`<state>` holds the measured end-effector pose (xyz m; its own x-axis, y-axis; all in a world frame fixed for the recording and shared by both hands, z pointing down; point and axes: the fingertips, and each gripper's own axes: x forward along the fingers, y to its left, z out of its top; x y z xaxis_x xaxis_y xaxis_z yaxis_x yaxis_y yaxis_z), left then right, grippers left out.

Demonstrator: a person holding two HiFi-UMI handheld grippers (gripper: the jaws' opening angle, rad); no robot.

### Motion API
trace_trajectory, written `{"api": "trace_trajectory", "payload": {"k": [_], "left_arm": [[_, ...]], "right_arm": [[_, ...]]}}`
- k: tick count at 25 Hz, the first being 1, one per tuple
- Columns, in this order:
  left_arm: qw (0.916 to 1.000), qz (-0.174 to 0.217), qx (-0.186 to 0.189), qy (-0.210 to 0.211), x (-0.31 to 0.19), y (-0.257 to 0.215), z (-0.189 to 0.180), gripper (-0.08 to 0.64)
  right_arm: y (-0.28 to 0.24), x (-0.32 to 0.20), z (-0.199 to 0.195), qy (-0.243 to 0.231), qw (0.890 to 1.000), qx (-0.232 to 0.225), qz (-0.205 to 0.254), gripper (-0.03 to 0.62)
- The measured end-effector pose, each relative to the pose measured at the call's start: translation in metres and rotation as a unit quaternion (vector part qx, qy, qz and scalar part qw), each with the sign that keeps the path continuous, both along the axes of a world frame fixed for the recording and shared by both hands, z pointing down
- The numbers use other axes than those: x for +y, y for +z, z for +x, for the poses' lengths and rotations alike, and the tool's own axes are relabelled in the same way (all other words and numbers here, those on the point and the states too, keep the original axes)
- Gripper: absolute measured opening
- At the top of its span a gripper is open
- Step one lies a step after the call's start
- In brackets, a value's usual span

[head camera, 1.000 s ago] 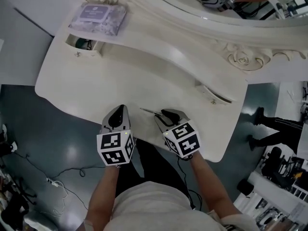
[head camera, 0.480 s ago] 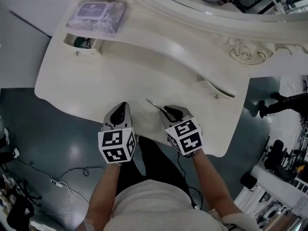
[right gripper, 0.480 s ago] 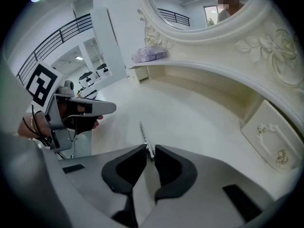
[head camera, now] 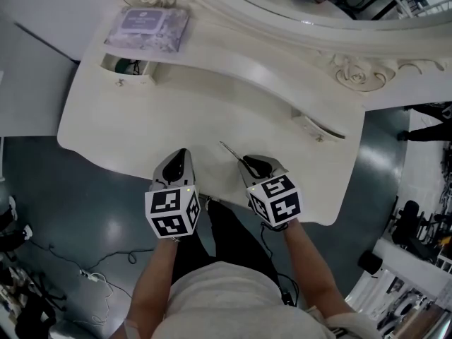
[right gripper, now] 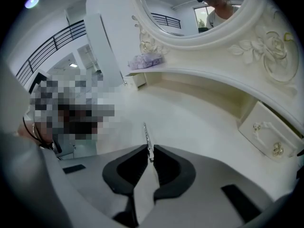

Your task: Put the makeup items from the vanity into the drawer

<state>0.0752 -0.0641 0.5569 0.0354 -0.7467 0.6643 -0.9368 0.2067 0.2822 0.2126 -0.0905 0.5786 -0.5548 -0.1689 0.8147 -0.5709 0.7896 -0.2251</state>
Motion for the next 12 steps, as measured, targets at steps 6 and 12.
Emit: {"api": "trace_trajectory", "payload": {"k": [6,12], "left_arm": [[0.9999,0.010,-0.004,0.007,0.004,-0.013,-0.014,0.006],[0.9995,0.025,-0.008,0.018,0.004,-0.030,-0.033,0.005]], "right_arm": [[-0.014,0.003,-0.012,0.018,1.000,-0.007,0.010,0.049],[-0.030,0.007,-0.033,0.033,0.999,-0.016,0.023,0.049]]}}
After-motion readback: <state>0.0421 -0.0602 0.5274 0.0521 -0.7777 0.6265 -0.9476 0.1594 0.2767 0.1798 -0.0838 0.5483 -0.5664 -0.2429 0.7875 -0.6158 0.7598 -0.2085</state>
